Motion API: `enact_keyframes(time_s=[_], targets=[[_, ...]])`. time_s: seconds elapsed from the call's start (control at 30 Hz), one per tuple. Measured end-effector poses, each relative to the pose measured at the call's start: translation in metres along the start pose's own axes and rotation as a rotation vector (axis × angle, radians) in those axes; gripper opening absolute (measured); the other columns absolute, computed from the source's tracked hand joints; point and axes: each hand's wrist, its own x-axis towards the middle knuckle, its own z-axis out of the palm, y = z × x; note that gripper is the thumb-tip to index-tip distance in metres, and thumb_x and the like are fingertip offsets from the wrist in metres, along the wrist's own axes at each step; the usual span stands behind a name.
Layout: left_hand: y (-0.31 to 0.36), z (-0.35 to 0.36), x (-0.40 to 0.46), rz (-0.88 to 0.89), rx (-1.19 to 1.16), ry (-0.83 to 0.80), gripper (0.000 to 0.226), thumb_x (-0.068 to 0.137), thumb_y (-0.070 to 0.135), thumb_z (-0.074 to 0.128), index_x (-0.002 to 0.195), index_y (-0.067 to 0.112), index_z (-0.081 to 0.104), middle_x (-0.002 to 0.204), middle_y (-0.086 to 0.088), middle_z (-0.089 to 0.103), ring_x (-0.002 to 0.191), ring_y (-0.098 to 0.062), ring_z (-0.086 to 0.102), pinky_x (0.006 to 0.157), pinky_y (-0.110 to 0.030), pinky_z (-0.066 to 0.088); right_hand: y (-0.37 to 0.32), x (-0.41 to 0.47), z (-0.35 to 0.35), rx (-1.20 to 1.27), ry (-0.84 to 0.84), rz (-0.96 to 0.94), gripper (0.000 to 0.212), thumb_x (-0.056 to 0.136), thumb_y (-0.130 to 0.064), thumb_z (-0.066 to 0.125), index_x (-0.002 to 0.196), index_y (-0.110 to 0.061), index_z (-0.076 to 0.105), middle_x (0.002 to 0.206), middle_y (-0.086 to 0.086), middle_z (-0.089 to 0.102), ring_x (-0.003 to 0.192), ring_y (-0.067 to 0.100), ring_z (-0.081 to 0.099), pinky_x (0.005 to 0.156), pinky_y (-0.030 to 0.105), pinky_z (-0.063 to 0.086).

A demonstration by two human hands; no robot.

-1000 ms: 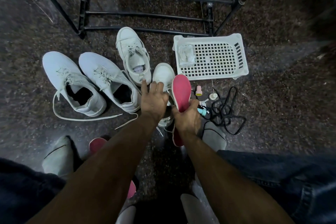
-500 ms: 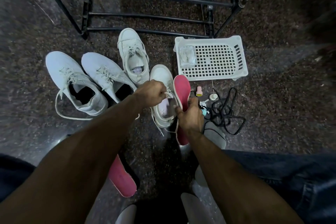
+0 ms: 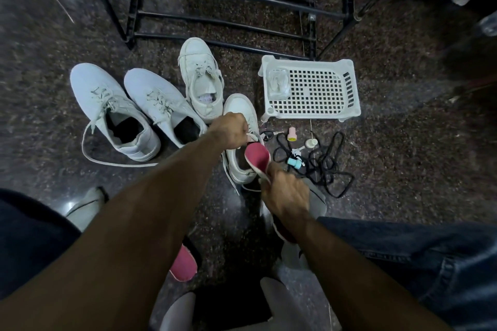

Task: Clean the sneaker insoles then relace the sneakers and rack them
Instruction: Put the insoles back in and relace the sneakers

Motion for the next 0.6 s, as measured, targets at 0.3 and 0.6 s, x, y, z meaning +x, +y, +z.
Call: enact_keyframes(time_s=[0.3, 0.6], targets=[[-0.004, 0.009, -0.005, -0.007, -0.092, -0.011, 0.017, 0.082, 0.034, 0.07, 0.08, 0.018, 0.075, 0.087, -0.005, 0.071, 0.083, -0.024, 0.064, 0.068, -0.025, 0.043, -0.04, 0.047, -0.012, -0.019, -0.08, 0.098, 0.035, 0.085, -0.033, 0.063, 0.114, -0.013, 0.062, 0.11, 0.008, 0.067, 0.097, 0.028, 0.064, 0.071, 0.03, 0.042], [-0.008, 0.013, -0.003, -0.009, -0.157, -0.015, 0.011, 0.078, 0.023, 0.074, 0.086, 0.016, 0.077, 0.091, -0.003, 0.074, 0.086, -0.021, 0.067, 0.073, -0.024, 0.046, -0.035, 0.012, 0.005, 0.049, -0.116, 0.215, 0.071, 0.081, -0.046, 0.067, 0.13, -0.012, 0.03, 0.134, 0.008, 0.04, 0.115, 0.033, 0.054, 0.081, 0.04, 0.046]])
